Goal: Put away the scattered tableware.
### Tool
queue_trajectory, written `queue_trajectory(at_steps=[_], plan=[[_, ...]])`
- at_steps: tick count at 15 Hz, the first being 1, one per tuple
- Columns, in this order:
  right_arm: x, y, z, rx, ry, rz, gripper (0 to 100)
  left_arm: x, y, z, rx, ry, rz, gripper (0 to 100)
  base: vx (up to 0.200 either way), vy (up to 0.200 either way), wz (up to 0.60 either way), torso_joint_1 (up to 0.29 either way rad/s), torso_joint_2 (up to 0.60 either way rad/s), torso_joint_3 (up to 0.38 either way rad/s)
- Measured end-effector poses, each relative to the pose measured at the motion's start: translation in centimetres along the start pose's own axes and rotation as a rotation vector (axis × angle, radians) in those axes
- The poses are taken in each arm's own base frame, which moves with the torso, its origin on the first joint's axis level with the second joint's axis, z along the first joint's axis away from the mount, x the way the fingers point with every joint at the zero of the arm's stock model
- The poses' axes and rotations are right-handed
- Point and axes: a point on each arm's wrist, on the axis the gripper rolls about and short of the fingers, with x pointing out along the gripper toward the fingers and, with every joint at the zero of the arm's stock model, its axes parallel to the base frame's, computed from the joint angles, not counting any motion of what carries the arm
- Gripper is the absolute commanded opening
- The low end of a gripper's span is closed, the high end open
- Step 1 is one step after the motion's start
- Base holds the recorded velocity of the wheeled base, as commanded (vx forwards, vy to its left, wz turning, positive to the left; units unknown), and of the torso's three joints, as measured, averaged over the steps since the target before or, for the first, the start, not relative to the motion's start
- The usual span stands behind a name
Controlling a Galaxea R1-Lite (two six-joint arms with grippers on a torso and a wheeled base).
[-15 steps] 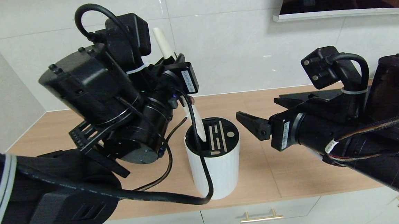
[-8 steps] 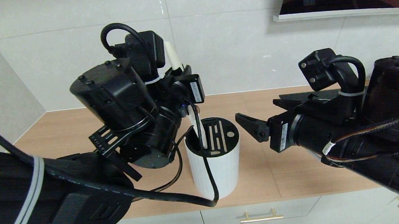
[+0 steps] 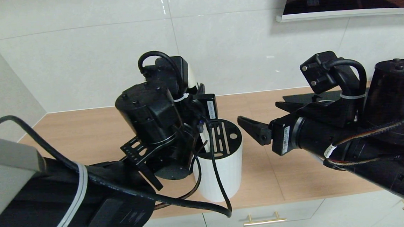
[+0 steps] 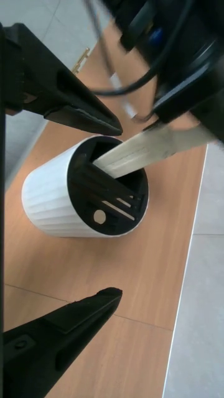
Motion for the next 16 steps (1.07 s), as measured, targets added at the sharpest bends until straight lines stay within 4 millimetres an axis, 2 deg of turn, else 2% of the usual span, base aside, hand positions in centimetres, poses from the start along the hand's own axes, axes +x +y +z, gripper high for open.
queue_trajectory(at_steps=[16], plan=[[0.2,0.0,-0.2,-0.003,0.008,-0.001,100,0.8,-0.9,-5.8,0.074,0.122,0.001,0,0.000,0.000,0.00,0.000,0.00,0.000]])
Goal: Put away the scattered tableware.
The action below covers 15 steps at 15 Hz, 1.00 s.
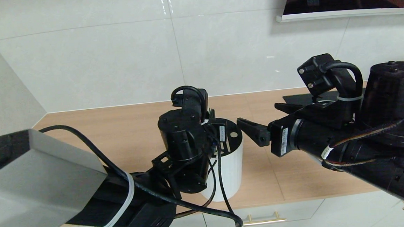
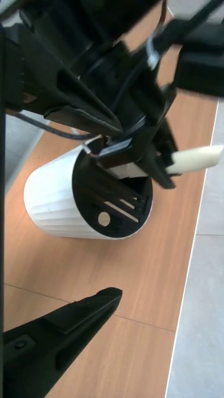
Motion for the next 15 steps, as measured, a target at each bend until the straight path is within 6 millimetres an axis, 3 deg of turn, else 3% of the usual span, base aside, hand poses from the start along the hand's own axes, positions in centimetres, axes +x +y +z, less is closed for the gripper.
queue_trajectory(at_steps=[3,4,11,15], plan=[[0.0,0.0,0.0,0.001,0.000,0.000,100,0.1,-0.1,-0.4,0.004,0.008,0.001,0,0.000,0.000,0.00,0.000,0.00,0.000],[0.0,0.0,0.0,0.001,0.000,0.000,100,0.1,-0.1,-0.4,0.004,0.008,0.001,100,0.000,0.000,0.00,0.000,0.00,0.000],[0.0,0.0,-0.1,0.000,0.002,-0.001,100,0.0,0.0,0.0,-0.003,0.000,0.001,100,0.000,0.000,0.00,0.000,0.00,0.000],[0.0,0.0,0.0,0.001,0.000,-0.001,100,-1.1,0.8,2.5,-0.084,-0.108,-0.028,100,0.000,0.000,0.00,0.000,0.00,0.000]])
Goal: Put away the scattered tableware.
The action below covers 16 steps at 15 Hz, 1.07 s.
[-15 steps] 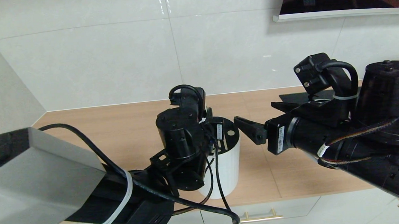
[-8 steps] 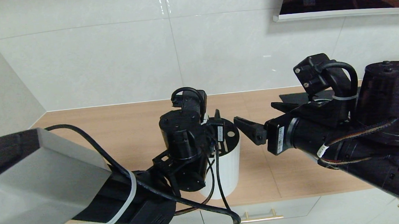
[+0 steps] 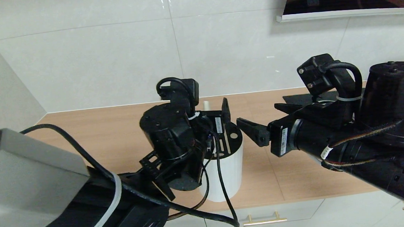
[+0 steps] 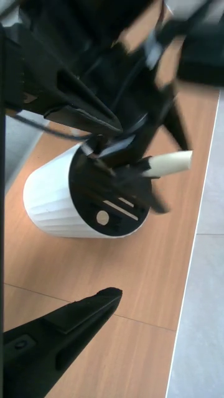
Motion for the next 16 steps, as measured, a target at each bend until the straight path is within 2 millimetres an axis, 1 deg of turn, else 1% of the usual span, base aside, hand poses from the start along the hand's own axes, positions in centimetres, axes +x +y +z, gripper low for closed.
queue_trajectory(at_steps=[2,4,6,9,10,11,13,14,16], plan=[[0.0,-0.1,0.1,0.001,-0.004,-0.002,100,-1.3,1.6,2.1,-0.022,-0.042,-0.060,100,0.000,0.000,0.00,0.000,0.00,0.000],[0.0,-0.4,0.3,0.006,-0.017,-0.014,100,-3.2,3.7,4.5,-0.029,-0.076,-0.158,100,0.000,0.000,0.00,0.000,0.00,0.000],[-0.3,-1.7,1.0,0.014,-0.043,-0.054,100,-5.2,6.1,7.2,-0.038,-0.118,-0.198,100,0.000,0.000,0.00,0.000,0.00,0.000],[-1.8,-3.9,2.5,0.029,-0.102,-0.130,100,-7.8,9.5,10.9,-0.087,-0.197,-0.163,100,0.000,0.000,0.00,0.000,0.00,0.000],[-2.8,-4.8,2.7,0.029,-0.112,-0.161,100,-8.7,10.8,11.7,-0.116,-0.223,-0.137,100,0.000,0.000,0.00,0.000,0.00,0.000],[-4.0,-5.7,2.7,0.029,-0.123,-0.192,100,-9.7,12.0,11.9,-0.128,-0.232,-0.109,100,0.000,0.000,0.00,0.000,0.00,0.000],[-6.9,-7.8,2.3,0.028,-0.142,-0.271,100,-12.0,14.1,11.6,-0.121,-0.219,-0.055,100,0.000,0.000,0.00,0.000,0.00,0.000],[-8.7,-8.8,2.1,0.029,-0.156,-0.314,100,-13.4,14.9,11.3,-0.111,-0.203,-0.040,100,0.000,0.000,0.00,0.000,0.00,0.000],[-13.0,-10.3,1.3,0.026,-0.202,-0.385,100,-17.1,16.4,10.3,-0.089,-0.143,-0.036,100,0.000,0.000,0.00,0.000,0.00,0.000]])
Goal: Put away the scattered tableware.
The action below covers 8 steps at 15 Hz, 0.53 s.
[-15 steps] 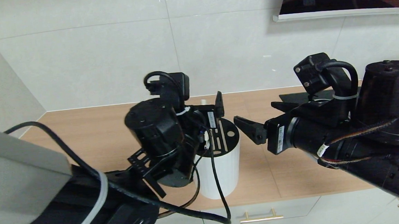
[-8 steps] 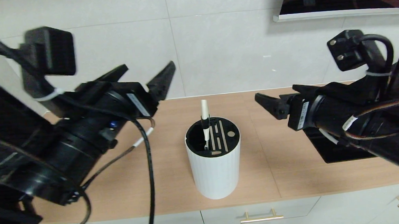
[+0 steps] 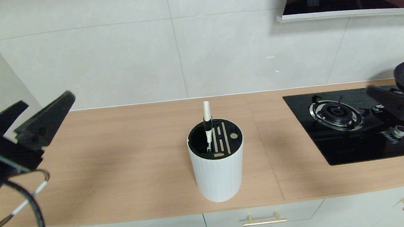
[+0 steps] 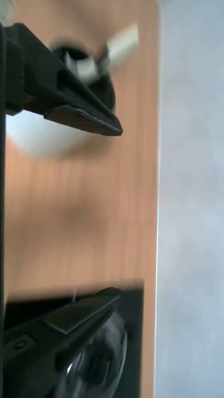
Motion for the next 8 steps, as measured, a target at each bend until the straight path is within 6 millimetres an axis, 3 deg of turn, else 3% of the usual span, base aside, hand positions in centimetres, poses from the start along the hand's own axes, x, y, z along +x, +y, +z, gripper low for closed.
queue_trajectory(at_steps=[2,6,8], plan=[[-4.4,-2.0,-0.2,-0.011,-0.045,-0.055,100,-4.5,1.3,-0.4,0.022,0.072,-0.011,100,0.000,0.000,0.00,0.000,0.00,0.000],[-13.6,-3.9,-2.2,-0.073,0.005,-0.122,100,-13.4,3.4,-2.0,0.064,0.192,-0.005,100,0.000,0.000,0.00,0.000,0.00,0.000],[-17.5,-4.3,-3.1,-0.090,0.049,-0.175,100,-16.0,3.5,-2.1,0.078,0.120,0.086,100,0.000,0.000,0.00,0.000,0.00,0.000]])
